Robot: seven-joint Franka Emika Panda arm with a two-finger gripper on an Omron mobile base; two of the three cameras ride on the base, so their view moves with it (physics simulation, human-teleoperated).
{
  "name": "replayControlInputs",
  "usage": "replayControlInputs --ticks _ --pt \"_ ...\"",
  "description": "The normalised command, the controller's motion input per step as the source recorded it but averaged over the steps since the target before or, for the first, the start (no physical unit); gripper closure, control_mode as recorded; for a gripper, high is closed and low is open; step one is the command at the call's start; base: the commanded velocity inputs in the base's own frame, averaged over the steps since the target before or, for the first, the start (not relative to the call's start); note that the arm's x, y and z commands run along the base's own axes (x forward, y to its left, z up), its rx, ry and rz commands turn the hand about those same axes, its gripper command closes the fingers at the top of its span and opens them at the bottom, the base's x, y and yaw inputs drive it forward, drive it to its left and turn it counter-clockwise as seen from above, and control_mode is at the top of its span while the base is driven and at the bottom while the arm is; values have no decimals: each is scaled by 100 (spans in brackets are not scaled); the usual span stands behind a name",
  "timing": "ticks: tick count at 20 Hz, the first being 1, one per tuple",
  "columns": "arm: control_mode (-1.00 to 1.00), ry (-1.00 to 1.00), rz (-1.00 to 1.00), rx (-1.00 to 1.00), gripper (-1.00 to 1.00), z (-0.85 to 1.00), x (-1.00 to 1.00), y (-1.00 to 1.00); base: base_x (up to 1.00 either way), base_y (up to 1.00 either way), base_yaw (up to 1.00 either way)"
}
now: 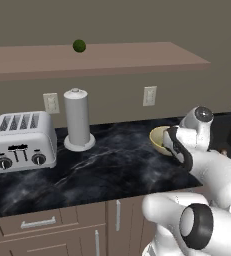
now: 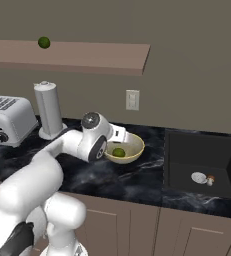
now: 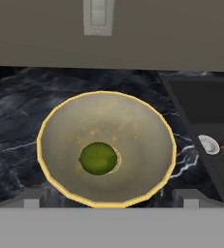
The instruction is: Pick the limes from the cabinet and place them in one bowl. Pick the mushroom from the sink and place it in the other bowl.
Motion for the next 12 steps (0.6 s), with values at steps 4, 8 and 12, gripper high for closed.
replayControlInputs --ticks 4,8,12 --pt "-100 3 -10 3 -100 17 -57 28 0 0 0" --pt "-100 11 -9 9 -100 49 -47 24 0 0 0" --pt "-100 7 -6 7 -100 54 -57 17 0 0 0"
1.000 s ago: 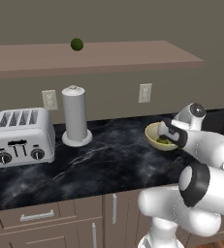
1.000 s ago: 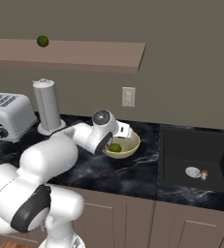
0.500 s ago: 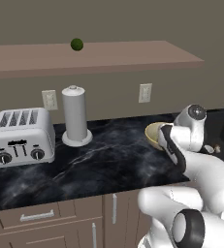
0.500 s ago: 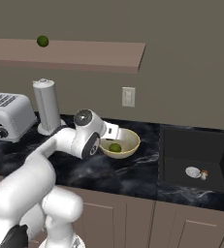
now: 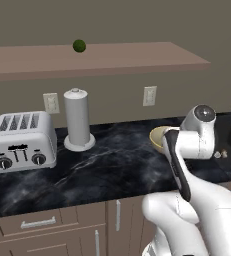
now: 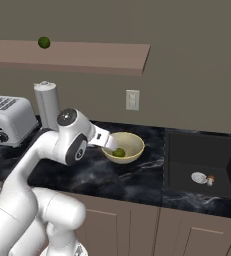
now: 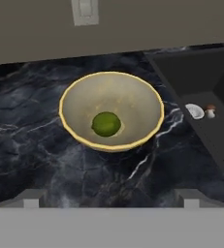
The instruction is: Pick the limes from the cabinet and place them in one bowl. Pick the mushroom from the sink and place it in the other bowl.
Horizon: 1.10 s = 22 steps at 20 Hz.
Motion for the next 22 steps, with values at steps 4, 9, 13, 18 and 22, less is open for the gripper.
replayControlInputs --ticks 4,9,13,18,22 --pt "-100 5 0 4 -100 37 -53 6 0 0 0" --pt "-100 2 9 7 -100 0 -65 4 0 0 0" --pt "-100 2 9 -1 -100 9 -25 7 0 0 0" --pt "-100 0 1 0 -100 0 0 0 0 0 0" --pt "-100 -1 0 0 -100 0 2 7 0 0 0"
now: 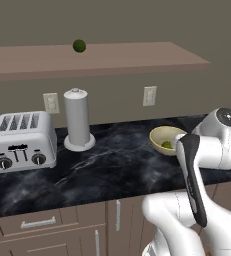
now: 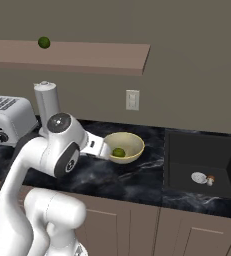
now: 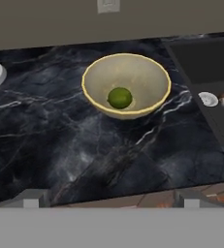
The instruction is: Pick the limes from the cabinet and place them in one bowl. Pick the mushroom from the sink and place it in the other bowl.
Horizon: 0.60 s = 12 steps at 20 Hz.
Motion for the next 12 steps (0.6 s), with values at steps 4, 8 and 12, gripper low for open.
replayControlInputs --ticks 4,8,12 --pt "100 0 0 0 -100 0 3 9 8 42 0" --pt "100 0 0 0 -100 0 0 0 10 78 0" --pt "100 0 0 0 -100 0 0 0 16 53 0"
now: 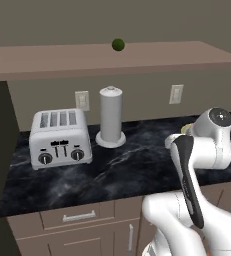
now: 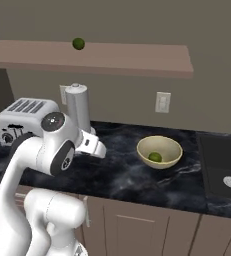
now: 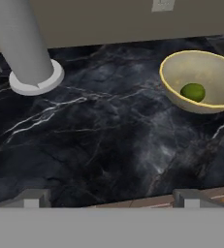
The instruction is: Pick the limes from the cabinet and place them in one bowl. Pick the mushroom from the sink and place it in the other bowl.
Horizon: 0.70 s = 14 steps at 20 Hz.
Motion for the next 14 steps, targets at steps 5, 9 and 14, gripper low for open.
replayControlInputs --ticks 5,9,14 --pt "100 0 0 0 -100 0 0 0 12 25 0" --pt "100 0 0 0 -100 0 0 0 5 14 -3" --pt "100 0 0 0 -100 0 0 0 20 50 -7"
